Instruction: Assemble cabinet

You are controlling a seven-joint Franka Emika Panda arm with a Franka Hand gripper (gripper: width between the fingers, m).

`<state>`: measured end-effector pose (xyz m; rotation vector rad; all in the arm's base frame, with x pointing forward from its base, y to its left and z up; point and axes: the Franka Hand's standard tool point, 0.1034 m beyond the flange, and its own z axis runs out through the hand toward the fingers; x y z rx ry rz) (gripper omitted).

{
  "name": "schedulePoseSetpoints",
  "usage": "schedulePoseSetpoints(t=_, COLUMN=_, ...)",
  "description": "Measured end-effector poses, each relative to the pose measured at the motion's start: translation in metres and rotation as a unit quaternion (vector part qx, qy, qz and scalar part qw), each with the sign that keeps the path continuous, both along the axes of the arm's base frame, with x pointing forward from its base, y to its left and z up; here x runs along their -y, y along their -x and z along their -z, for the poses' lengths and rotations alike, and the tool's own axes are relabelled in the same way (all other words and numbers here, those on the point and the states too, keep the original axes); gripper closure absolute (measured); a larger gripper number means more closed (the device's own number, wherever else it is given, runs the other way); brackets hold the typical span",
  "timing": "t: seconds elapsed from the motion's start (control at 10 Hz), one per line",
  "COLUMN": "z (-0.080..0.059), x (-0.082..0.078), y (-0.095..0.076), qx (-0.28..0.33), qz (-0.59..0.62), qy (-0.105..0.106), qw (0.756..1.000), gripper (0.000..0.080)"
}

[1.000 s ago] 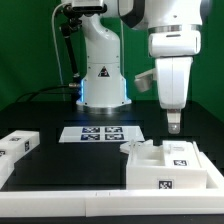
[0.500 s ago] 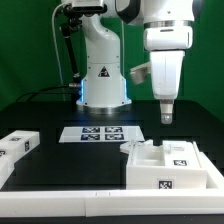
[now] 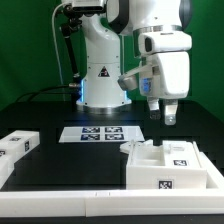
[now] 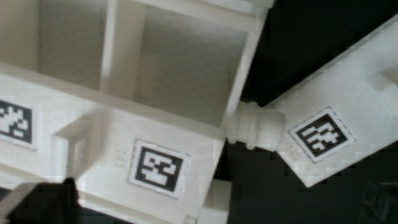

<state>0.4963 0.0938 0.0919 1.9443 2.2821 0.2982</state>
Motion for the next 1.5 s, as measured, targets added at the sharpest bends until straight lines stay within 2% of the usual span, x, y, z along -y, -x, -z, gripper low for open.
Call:
schedulePoseSetpoints(t=0.1, z=0.002, x=0.003, y=0.005, qx=-0.006, qz=0.009, qy=0.001, qw=1.000, gripper=0.0002)
schedulePoseSetpoints(t=0.5, z=0.003, x=0.003, y=0.005, qx=-0.006, qz=0.003, qy=0.002, qw=1.000, gripper=0.0002)
schedulePoseSetpoints(t=0.6, z=0.004, x=0.004, y=0.009, qx=0.009, qz=-0.100, qy=0.026, qw=0.995, gripper=0.0002)
schedulePoseSetpoints(t=0.7, z=0.006, x=-0.001, y=0.014, qx=0.013, qz=-0.128, qy=0.032, qw=0.991, gripper=0.0002)
schedulePoseSetpoints(t=0.9, z=0.011, x=-0.023, y=0.031, qx=0.023, qz=-0.194, qy=0.046, qw=0.980, gripper=0.0002)
schedulePoseSetpoints(t=1.0, z=0.014, x=-0.024, y=0.037, qx=0.023, qz=-0.204, qy=0.050, qw=0.977, gripper=0.0002)
schedulePoseSetpoints(t=1.3, z=0.014, x=-0.022, y=0.035, qx=0.023, qz=-0.202, qy=0.051, qw=0.978, gripper=0.0002)
schedulePoseSetpoints(t=1.4, z=0.014, x=-0.019, y=0.035, qx=0.023, qz=-0.217, qy=0.055, qw=0.974, gripper=0.0002)
schedulePoseSetpoints(t=1.5, z=0.018, x=-0.010, y=0.035, qx=0.021, qz=-0.238, qy=0.062, qw=0.969, gripper=0.0002)
